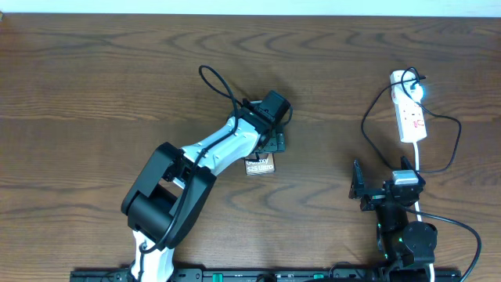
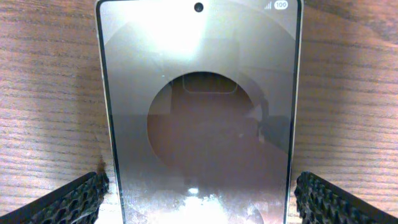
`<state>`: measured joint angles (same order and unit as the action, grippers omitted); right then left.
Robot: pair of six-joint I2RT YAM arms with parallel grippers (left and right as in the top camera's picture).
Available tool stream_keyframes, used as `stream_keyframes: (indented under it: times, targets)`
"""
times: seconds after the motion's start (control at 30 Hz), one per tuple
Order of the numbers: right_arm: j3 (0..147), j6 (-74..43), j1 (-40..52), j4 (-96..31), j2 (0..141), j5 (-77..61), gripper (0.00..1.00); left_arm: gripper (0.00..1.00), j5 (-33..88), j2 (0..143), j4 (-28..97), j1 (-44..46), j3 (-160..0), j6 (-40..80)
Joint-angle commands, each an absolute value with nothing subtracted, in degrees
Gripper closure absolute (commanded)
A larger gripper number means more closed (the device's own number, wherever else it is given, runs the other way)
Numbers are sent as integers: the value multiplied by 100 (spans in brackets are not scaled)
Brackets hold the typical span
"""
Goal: Plug charger to phone and switch on socket
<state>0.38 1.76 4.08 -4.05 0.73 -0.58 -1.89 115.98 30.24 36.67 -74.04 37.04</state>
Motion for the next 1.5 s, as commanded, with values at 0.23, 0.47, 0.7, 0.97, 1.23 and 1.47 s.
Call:
stream_keyframes:
  times: [0.23, 0.47, 0.7, 0.97, 1.23, 1.47]
  targets:
    - [32, 226, 384, -429, 62, -34, 1, 1, 526, 12853, 3190, 3736, -7061, 3566]
    - [32, 224, 384, -429, 62, -34, 1, 1, 517, 12853, 3164, 3736, -7065, 3568]
    - [32, 224, 384, -429, 62, -34, 1, 2, 561, 12853, 3013, 3736, -7065, 3588]
    - [32, 224, 384, -429, 62, -34, 1, 2, 604, 12849, 2976, 3736, -7063, 3603]
    - [32, 226, 384, -429, 62, -34, 1, 2, 598, 12851, 3059, 3736, -7063, 3583]
    - [32, 226, 384, -429, 62, -34, 1, 22, 604, 12901, 3085, 3732, -7063, 3583]
